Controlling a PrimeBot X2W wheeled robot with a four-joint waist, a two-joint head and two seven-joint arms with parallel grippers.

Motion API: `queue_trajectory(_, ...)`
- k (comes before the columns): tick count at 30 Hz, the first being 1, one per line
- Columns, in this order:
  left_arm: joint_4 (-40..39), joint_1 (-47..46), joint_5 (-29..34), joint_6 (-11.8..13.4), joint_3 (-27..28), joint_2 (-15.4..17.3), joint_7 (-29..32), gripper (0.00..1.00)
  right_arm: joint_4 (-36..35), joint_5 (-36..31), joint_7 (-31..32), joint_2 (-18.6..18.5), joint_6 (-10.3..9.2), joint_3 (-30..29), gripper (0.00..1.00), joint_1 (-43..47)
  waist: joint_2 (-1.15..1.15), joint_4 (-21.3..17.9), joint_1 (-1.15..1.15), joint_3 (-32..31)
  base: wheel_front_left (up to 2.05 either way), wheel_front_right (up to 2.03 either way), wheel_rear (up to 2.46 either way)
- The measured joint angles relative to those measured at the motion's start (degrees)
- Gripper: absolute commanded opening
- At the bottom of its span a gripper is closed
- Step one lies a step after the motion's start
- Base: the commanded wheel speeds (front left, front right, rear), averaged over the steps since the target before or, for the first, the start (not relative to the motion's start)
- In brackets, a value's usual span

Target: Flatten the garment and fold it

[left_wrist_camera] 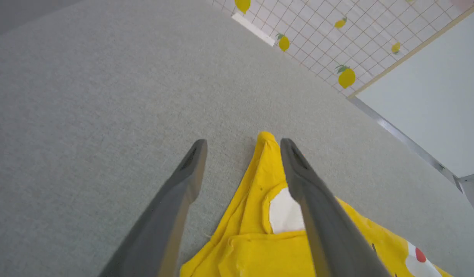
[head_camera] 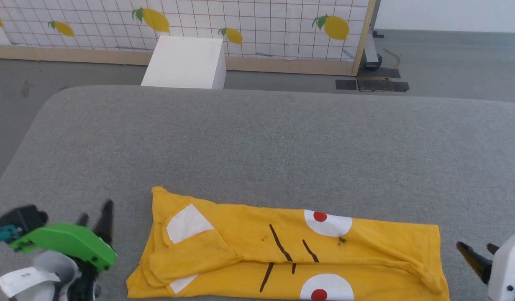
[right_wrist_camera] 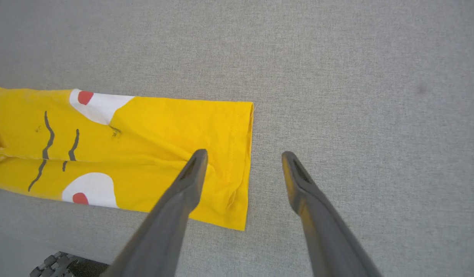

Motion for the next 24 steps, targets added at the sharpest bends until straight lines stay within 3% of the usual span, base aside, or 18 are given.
queue_trajectory(9, -1.03, -4.71, 12.15, -6.91, 1.47, 0.83, -23.73, 1.0, 7.88, 2.27, -0.2, -7.93, -0.01, 3.08, 1.0, -2.26, 0.0, 0.76, 0.0, 2.29, 0.0, 0.0, 0.0)
queue_trajectory(15, -0.76, -6.14, 20.22, -12.12, -0.51, 0.32, -27.03, 1.0, 13.29, 6.62, -4.35, -11.29, 0.0, 7.48, 1.0, -2.3, 0.0, 1.98, 0.0, 3.84, 0.0, 0.0, 0.0)
queue_trajectory(20, -1.13, -6.82, 24.03, -16.91, 3.01, -5.66, -27.28, 1.0, 18.51, 10.54, -8.99, -13.69, -0.01, 12.0, 1.0, -2.35, 0.0, 2.91, 0.0, 5.9, 0.0, 0.0, 0.0)
queue_trajectory(24, -0.74, -6.71, 25.74, -19.07, 4.75, -8.66, -27.28, 1.0, 19.84, 12.36, -10.28, -14.78, -0.01, 15.48, 1.0, -3.81, 0.0, 2.99, 0.0, 6.87, 0.0, 0.0, 0.0)
